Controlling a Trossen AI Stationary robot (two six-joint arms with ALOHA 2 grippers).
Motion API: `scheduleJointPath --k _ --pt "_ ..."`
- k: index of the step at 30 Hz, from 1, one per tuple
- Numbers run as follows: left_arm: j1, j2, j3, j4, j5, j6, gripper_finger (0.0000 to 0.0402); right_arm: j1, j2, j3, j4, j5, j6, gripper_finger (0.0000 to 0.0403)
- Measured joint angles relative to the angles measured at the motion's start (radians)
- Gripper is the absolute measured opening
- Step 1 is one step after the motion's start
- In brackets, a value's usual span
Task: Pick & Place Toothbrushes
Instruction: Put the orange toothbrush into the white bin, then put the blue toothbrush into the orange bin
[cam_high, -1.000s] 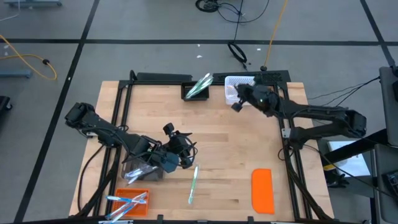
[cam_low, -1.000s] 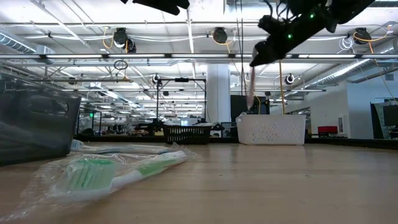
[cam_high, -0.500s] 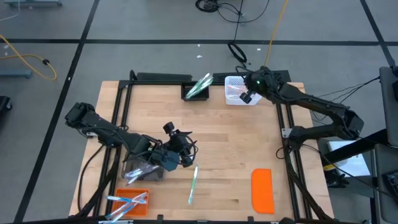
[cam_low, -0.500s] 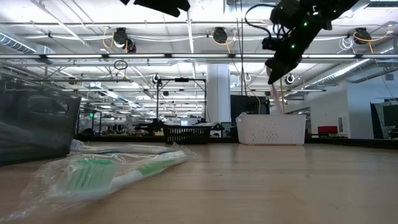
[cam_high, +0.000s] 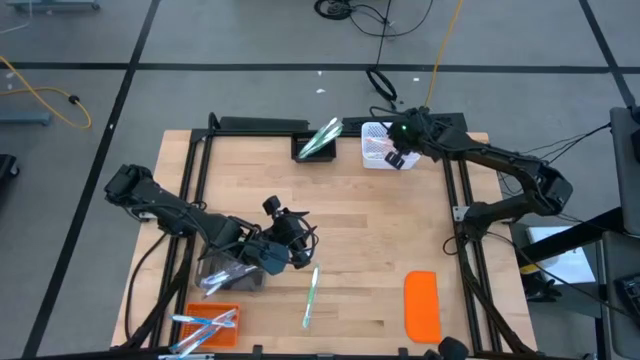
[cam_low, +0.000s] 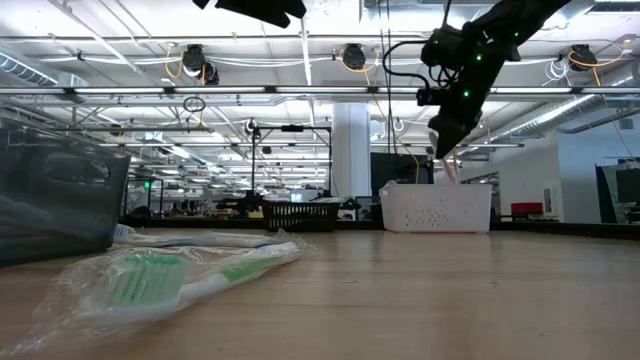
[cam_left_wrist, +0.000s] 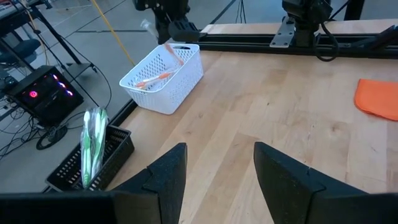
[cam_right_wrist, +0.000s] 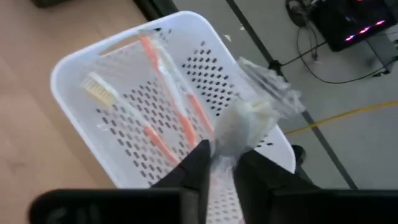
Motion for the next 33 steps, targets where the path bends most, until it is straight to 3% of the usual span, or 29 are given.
scheduleJointPath --k 7,18,28,33 --pt "0.000 0.000 0.000 -0.002 0.001 -0.001 0.0189 0.000 -0.001 0.000 0.001 0.020 -0.004 0.0121" --pt "0.000 0.000 0.000 -0.003 0.003 -0.004 0.0189 0.000 -0.001 0.000 0.035 0.020 -0.004 0.0184" --pt "0.000 0.000 0.000 -0.010 0.010 -0.003 0.0189 0.035 -0.001 0.000 0.056 0.016 -0.004 0.0191" --pt "0.000 0.000 0.000 -0.036 0.112 -0.003 0.0189 0.067 -0.001 0.000 0.060 0.015 -0.004 0.0191"
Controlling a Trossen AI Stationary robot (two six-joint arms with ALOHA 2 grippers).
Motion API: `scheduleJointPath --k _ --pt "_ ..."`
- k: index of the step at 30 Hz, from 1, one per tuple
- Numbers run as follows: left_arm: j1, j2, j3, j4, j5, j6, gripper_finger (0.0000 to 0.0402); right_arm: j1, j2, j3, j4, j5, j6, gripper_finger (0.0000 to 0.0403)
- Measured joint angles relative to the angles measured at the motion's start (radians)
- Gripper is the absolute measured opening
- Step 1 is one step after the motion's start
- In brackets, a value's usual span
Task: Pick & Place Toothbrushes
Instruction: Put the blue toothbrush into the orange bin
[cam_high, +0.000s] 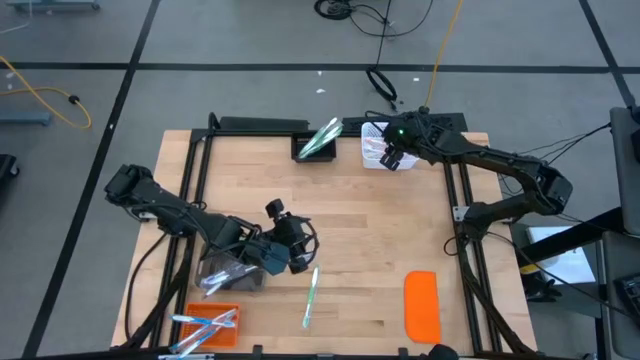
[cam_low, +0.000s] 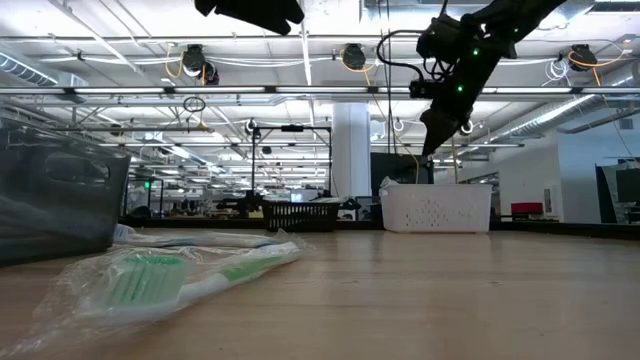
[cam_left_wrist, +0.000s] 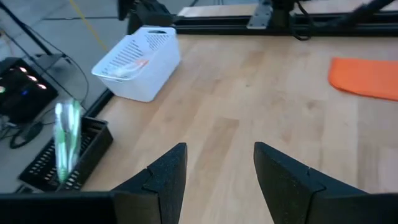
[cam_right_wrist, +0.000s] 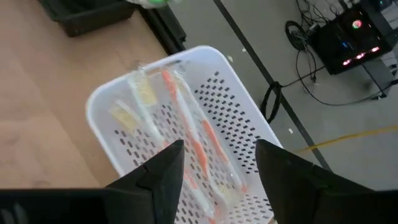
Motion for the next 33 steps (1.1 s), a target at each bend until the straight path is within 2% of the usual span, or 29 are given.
scheduleJointPath --k 10,18,33 --pt "0.000 0.000 0.000 -0.002 0.009 0.002 0.0189 0.121 -0.043 -0.001 0.052 -0.182 0.021 0.0190" --pt "0.000 0.000 0.000 0.000 0.008 0.004 0.0189 0.254 -0.050 -0.001 0.052 -0.234 0.044 0.0190" --pt "0.000 0.000 0.000 0.000 0.009 0.005 0.0189 0.535 -0.050 -0.018 0.104 -0.236 0.087 0.0185"
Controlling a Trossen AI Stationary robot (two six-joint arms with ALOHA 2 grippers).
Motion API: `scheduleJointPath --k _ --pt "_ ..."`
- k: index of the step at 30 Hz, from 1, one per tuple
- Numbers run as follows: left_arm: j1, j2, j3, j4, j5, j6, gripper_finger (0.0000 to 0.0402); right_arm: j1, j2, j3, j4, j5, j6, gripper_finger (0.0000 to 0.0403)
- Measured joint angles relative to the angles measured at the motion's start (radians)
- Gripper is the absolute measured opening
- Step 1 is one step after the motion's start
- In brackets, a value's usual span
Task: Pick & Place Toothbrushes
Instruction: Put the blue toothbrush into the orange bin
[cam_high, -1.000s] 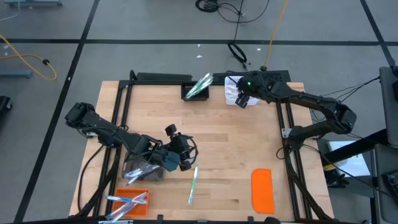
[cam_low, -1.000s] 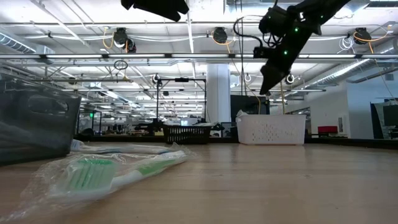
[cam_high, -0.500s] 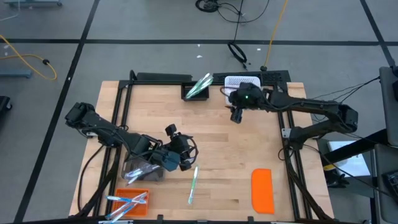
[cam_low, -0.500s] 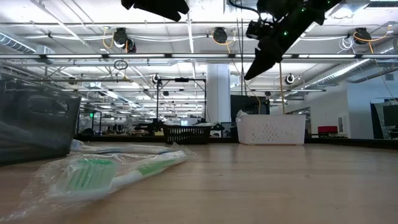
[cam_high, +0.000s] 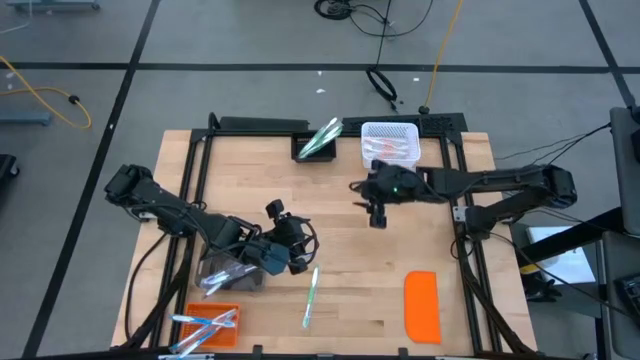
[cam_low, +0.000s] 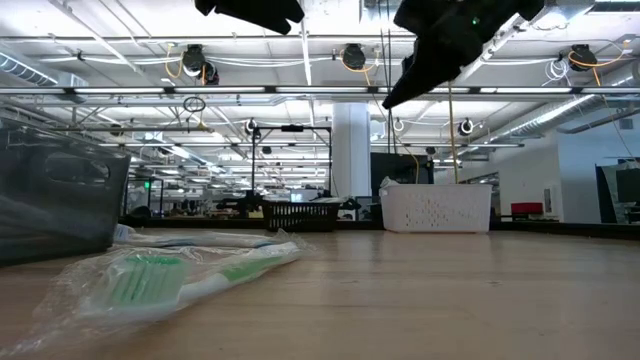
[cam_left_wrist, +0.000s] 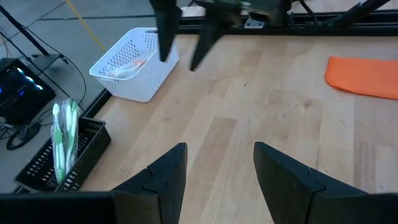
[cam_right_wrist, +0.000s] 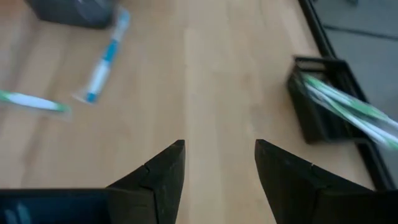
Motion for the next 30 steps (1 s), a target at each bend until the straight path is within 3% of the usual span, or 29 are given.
scheduleJointPath --k 11,25,30 --pt "0.000 0.000 0.000 0.004 0.001 0.006 0.0189 0.165 0.075 -0.160 0.437 -0.079 0.097 0.0185" --pt "0.000 0.000 0.000 0.005 0.002 0.008 0.0189 0.262 0.421 -0.167 0.833 -0.077 0.150 0.0185" --pt "0.000 0.000 0.000 0.006 0.002 0.009 0.0189 0.279 0.538 -0.107 0.846 -0.072 0.148 0.0185"
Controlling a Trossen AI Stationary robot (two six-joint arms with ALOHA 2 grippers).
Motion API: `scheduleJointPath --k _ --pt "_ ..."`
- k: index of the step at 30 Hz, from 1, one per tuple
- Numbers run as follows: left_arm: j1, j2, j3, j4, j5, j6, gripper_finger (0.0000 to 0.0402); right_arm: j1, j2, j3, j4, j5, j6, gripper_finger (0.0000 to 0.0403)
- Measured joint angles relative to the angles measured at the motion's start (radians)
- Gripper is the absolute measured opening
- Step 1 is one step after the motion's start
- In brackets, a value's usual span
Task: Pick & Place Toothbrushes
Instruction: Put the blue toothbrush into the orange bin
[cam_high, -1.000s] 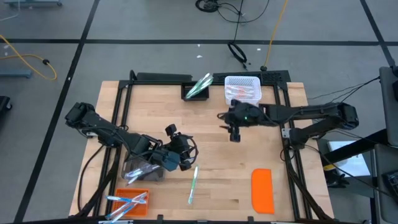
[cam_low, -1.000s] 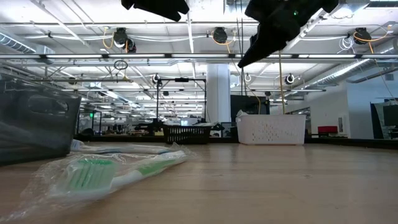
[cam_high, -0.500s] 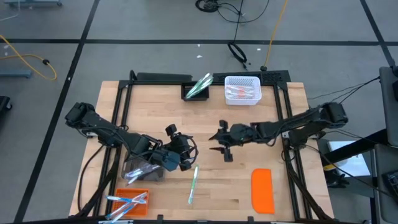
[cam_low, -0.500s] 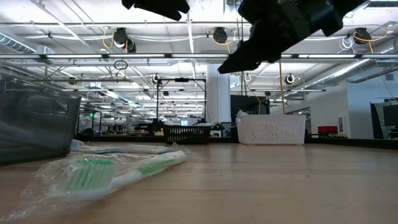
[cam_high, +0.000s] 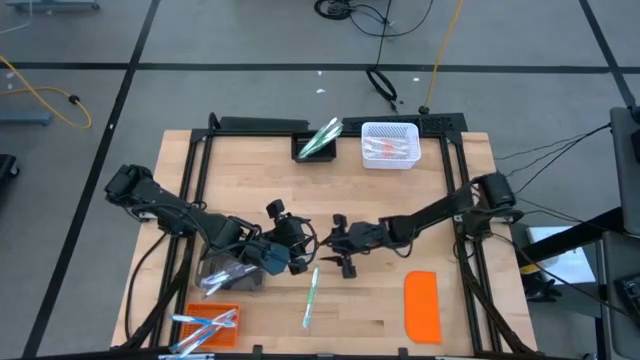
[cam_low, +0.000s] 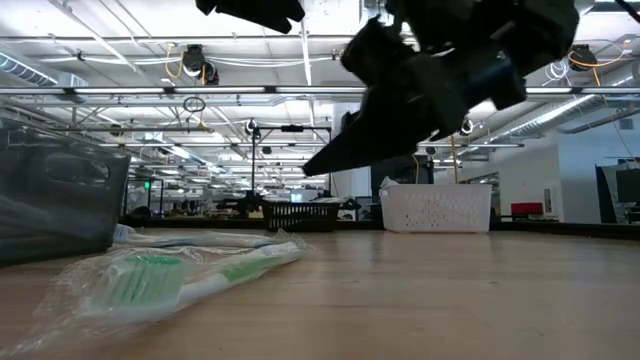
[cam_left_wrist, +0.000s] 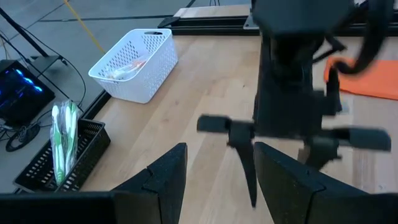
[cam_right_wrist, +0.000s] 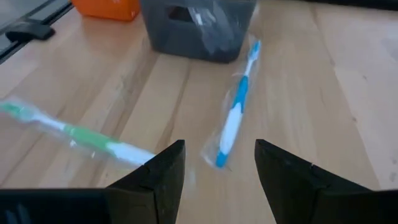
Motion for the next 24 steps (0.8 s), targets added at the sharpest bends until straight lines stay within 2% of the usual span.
scheduleJointPath --k 9,20,24 --pt "0.000 0.000 0.000 -0.002 0.004 0.000 0.0189 0.012 0.139 0.122 0.000 0.054 -0.034 0.0185" --pt "0.000 0.000 0.000 0.000 0.008 0.005 0.0189 0.029 0.303 0.238 -0.003 0.060 -0.029 0.0185" --pt "0.000 0.000 0.000 0.000 0.009 0.005 0.0189 0.029 0.322 0.256 -0.014 0.136 -0.054 0.0182"
